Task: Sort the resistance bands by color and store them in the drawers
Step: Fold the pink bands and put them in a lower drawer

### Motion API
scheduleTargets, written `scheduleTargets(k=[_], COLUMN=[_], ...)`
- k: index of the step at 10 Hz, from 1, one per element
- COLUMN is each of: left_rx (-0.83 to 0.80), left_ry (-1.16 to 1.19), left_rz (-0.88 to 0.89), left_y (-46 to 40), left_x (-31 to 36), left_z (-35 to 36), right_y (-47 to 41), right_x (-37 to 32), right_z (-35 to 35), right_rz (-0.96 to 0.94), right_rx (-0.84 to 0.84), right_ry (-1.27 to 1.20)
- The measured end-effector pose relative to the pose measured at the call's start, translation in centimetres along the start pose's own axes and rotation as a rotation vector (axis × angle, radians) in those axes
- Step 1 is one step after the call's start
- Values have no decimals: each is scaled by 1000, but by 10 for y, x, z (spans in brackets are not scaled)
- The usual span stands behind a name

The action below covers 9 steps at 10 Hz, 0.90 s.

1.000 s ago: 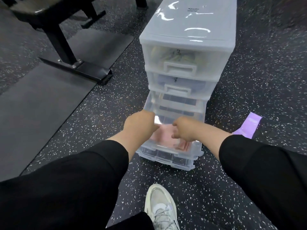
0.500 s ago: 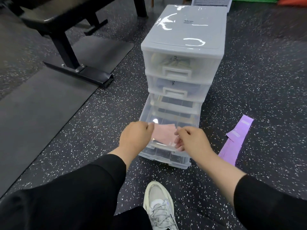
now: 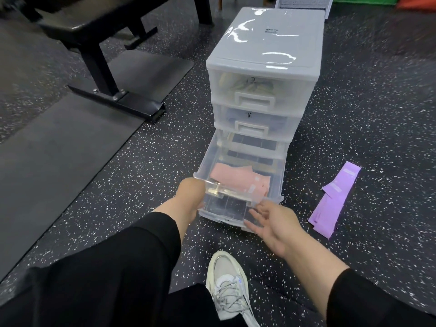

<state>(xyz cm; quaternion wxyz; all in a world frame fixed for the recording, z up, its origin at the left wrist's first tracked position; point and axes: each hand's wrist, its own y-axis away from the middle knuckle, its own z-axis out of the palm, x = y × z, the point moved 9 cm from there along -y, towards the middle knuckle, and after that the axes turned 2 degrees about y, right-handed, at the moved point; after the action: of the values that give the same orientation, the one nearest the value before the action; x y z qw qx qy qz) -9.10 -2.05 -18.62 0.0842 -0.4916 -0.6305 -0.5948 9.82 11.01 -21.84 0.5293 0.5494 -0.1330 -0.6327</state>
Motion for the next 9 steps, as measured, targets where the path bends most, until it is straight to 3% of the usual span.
scheduleTargets(k=[3,9], left_rx=[-202,-256], left_ry=[151,314], left_rz=[128,159], left_y=[0,-54], left_x=[41,86], left_z=[35,89], right_y=[-28,-83], right_x=[-61,-130], right_z=[2,18], right_rz=[-95,-193], right_rx=[8,-29], right_ry=[70,166])
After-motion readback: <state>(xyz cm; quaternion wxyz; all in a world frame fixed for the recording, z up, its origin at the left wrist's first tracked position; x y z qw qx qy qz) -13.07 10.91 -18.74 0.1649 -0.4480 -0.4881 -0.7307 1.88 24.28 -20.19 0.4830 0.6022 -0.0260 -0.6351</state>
